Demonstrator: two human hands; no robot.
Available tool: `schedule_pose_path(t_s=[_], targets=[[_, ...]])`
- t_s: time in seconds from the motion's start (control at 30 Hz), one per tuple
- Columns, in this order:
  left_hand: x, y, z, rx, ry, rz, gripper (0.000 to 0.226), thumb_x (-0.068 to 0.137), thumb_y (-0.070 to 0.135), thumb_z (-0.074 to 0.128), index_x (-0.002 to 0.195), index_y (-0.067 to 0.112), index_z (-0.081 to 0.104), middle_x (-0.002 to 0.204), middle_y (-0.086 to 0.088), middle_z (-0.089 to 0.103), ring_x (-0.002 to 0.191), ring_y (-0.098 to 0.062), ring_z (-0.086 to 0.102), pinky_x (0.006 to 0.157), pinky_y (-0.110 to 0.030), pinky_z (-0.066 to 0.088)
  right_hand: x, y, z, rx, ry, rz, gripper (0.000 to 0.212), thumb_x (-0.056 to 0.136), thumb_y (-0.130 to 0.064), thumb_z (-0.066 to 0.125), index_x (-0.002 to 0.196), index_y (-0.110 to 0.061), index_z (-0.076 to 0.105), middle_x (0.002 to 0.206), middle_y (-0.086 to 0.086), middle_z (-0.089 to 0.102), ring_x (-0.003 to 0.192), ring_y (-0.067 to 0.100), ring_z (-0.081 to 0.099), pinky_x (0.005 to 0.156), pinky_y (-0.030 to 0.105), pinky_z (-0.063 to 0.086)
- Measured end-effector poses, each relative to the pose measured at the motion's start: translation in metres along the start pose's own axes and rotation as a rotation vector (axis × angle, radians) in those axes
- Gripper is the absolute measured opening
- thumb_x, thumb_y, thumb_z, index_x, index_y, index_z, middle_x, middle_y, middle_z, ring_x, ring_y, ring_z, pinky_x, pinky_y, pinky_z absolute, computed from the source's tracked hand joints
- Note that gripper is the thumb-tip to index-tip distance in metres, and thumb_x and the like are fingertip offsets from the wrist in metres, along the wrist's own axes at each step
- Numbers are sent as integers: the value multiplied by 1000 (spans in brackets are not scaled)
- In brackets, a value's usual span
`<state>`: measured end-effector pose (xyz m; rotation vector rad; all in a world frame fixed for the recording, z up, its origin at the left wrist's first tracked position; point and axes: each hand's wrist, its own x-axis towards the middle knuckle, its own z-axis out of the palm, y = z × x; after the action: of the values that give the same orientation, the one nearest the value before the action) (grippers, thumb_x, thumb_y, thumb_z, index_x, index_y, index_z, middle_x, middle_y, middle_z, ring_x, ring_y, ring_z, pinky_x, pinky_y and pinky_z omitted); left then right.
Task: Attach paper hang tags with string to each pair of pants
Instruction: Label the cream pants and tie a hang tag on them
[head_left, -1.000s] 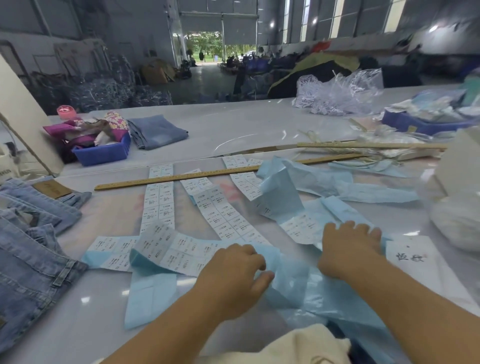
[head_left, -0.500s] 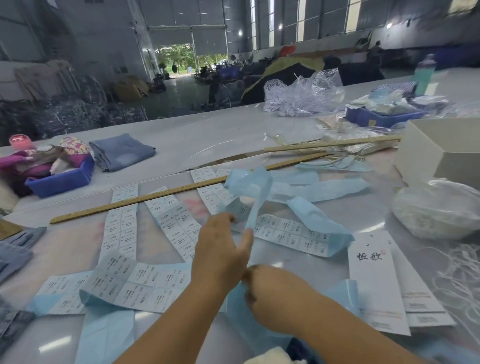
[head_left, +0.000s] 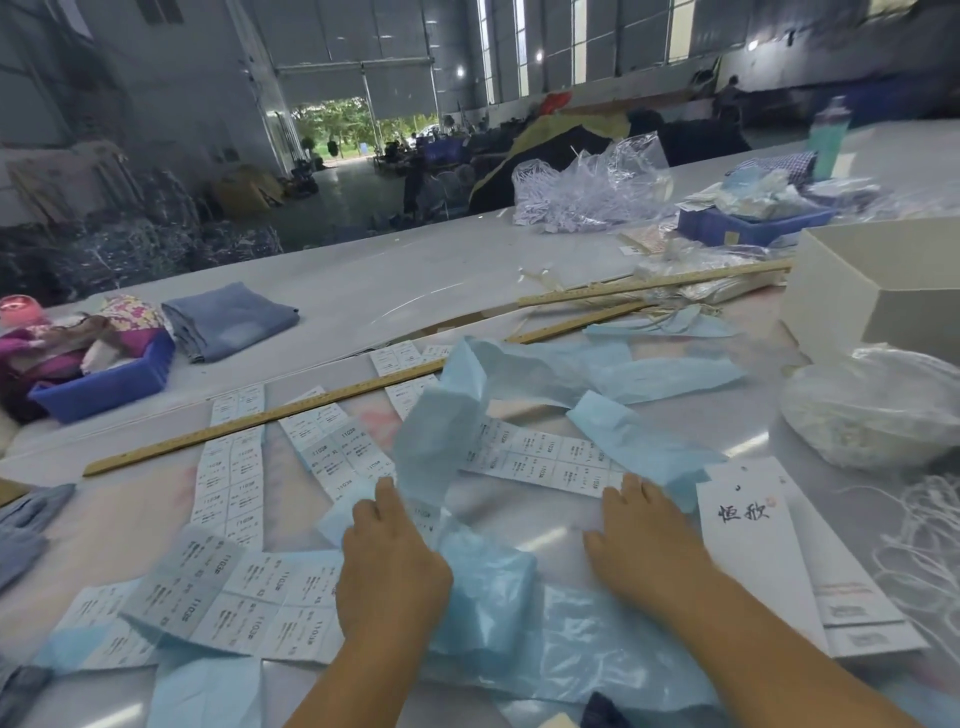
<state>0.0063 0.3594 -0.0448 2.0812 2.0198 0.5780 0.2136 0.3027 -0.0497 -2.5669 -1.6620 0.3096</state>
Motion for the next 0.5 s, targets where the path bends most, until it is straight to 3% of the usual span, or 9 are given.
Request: schedule_pose_path(t_s=[0.07,0.13,0.17,0.2,0.27,0.3,0.37,0.5], targets=[[-2,4,3,222,88,156,93,80,19,53,145,27,-12,145,-5,16,127,-25,28,100,-37,31,-3,-5,5,-23,-2,-23,40,100,-32,35,134,-12,43,147,12,34,134,29,32,106,40,32],[-7,11,3,330,104,319,107,76,13,50,147,31,-27,151,-7,-4,137,-27,8,108,-38,16,-6,-16,4,-16,21,-99,33,96,-26,38,125,-15,50,133,8,46,121,27,42,96,39,39],[-8,16,5,358,102,412,107,73,8,50,151,33,-19,154,-7,-5,141,-28,5,110,-39,12,-8,-21,3,28,39,-139,30,94,-25,41,120,-16,53,126,6,51,115,26,46,91,37,42],[-10,21,8,363,86,515,101,70,3,51,155,33,6,157,-7,6,143,-29,10,111,-40,12,-9,-25,1,107,54,-151,27,92,-23,44,116,-17,57,122,5,54,111,24,50,88,35,44],[-13,34,15,319,1,706,62,68,0,55,125,24,59,139,-5,48,130,-27,40,108,-38,26,-10,-26,-3,263,102,-119,25,90,-20,46,111,-20,60,119,1,58,106,23,56,83,32,47],[-15,39,17,301,-66,730,40,74,3,53,108,20,66,121,-1,59,115,-24,49,100,-33,34,-11,-25,-6,279,128,-106,26,91,-18,46,112,-21,61,119,1,59,107,22,57,83,32,47],[-15,48,20,290,-187,698,18,88,14,45,96,18,60,106,0,59,98,-21,49,84,-29,34,-10,-19,-8,161,137,-89,25,92,-19,45,113,-19,59,121,3,57,112,23,51,85,32,45],[-17,61,32,329,-258,670,16,96,27,40,101,18,52,107,-4,54,99,-25,50,80,-34,35,-15,-20,-7,-1,22,-57,30,93,-22,43,119,-15,56,123,7,55,115,26,47,85,32,41]])
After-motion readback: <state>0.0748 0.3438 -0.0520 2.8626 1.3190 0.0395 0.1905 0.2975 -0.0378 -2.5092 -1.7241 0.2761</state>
